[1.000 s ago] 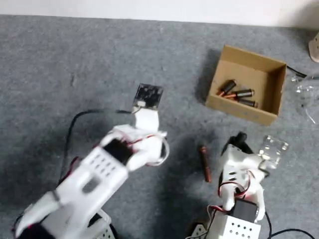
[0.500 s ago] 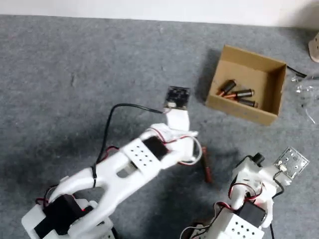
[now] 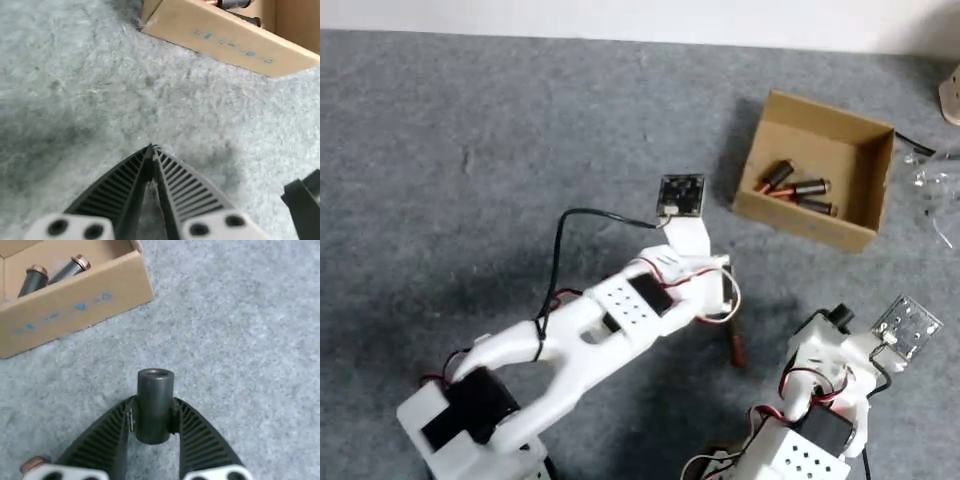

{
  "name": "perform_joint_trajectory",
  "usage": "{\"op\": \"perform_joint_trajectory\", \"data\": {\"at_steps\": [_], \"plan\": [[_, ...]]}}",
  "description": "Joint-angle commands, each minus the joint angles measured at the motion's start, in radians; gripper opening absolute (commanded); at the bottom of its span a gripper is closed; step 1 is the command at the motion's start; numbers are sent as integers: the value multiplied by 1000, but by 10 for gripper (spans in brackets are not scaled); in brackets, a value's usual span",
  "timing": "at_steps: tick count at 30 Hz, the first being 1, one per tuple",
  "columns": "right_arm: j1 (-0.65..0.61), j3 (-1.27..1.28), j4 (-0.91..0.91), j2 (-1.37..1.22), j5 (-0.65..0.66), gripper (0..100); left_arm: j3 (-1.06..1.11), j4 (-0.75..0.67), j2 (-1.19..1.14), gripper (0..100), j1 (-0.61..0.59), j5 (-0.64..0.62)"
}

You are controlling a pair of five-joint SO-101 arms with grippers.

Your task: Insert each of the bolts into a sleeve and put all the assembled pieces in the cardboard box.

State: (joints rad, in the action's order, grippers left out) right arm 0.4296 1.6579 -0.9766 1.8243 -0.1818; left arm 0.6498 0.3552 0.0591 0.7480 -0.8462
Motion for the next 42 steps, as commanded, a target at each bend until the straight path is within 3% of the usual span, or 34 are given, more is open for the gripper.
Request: {"op": "perform_joint_trajectory", "data": {"at_steps": [1,5,11,18,26,42], "plan": [[19,-42,41,15,6,5,-70,55,-2,10,47,-5],[19,-42,42,15,6,5,-90,155,4,11,139,86],[19,-41,42,15,6,5,-71,164,74,11,228,124],[19,-41,42,15,9,5,-53,160,64,34,189,123],[19,-41,42,15,11,5,-54,206,30,266,177,18],[19,-41,44,15,12,5,-24,218,24,274,104,21]]}}
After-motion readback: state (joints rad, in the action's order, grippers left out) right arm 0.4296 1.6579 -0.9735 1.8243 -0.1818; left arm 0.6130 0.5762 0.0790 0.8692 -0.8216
